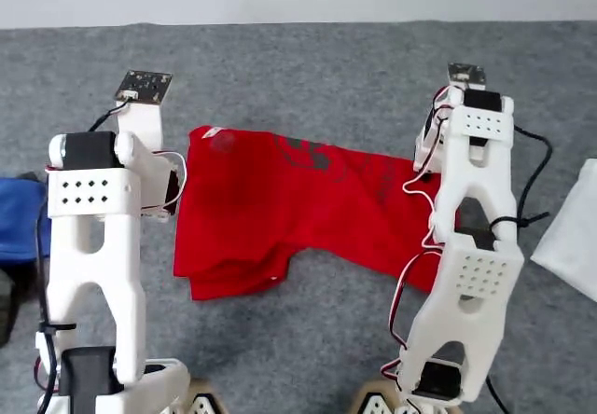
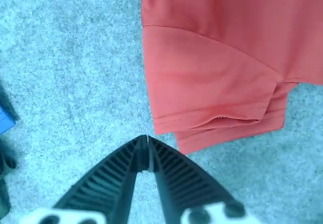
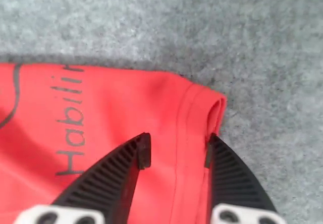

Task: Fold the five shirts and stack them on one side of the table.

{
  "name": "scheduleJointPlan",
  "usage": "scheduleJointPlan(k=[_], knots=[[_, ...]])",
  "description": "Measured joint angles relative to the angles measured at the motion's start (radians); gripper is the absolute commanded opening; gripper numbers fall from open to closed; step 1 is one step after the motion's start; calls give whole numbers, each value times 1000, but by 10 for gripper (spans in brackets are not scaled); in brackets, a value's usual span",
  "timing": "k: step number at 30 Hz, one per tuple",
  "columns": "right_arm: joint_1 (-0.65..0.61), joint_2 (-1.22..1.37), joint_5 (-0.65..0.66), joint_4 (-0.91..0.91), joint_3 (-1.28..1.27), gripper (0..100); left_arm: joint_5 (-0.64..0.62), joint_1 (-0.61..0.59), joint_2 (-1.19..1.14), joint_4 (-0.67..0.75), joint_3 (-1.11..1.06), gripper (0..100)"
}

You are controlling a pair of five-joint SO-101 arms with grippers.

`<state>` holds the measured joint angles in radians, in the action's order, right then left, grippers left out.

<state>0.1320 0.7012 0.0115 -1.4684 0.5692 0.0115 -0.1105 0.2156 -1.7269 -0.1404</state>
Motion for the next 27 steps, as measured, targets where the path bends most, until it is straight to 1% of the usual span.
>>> scheduleJointPlan(k=[8,21,27], knots=[[0,-6,0,-15,0,175,0,0,0,0,0,6],[-2,72,0,-15,0,174,0,0,0,0,0,6],[18,98,0,-11,0,60,0,0,0,0,0,6]])
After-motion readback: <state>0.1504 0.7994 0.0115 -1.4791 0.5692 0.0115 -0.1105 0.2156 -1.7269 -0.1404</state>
